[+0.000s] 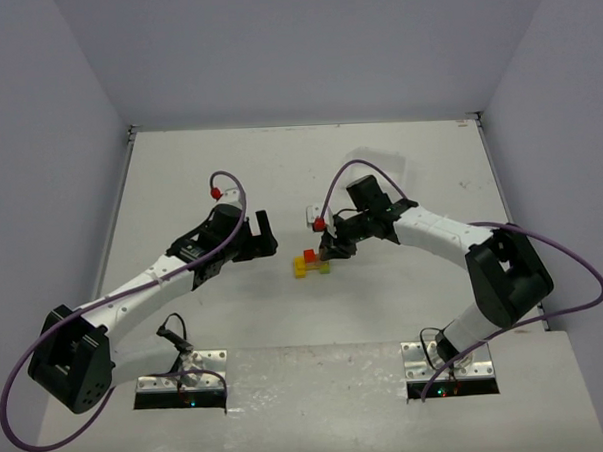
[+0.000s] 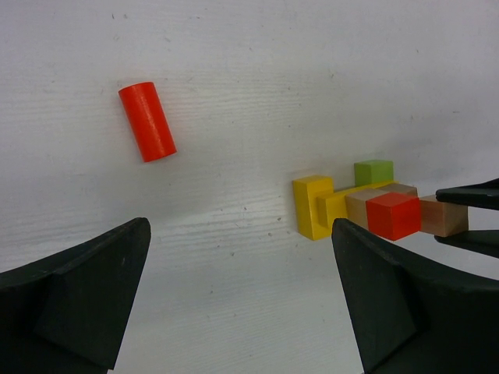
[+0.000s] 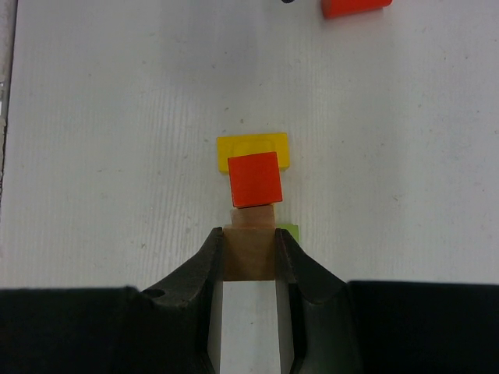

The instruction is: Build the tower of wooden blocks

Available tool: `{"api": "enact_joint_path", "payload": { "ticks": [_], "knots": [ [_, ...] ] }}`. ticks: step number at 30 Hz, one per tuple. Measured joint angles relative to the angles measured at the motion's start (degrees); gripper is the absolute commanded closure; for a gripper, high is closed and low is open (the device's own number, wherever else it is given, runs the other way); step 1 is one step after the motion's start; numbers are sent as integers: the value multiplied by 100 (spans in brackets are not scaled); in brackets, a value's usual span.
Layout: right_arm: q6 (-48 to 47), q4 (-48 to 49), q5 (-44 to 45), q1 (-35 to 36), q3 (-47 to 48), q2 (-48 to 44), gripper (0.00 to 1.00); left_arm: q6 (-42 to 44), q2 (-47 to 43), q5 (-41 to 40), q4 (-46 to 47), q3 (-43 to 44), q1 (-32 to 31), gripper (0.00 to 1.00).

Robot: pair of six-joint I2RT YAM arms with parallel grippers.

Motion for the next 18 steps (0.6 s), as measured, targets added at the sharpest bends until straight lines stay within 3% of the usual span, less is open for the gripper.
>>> {"api": "enact_joint_path", "payload": {
  "ticks": [18],
  "knots": [
    [14, 138, 2, 35, 118, 152, 82, 74, 101, 208, 39, 0, 0, 0]
  ]
}}
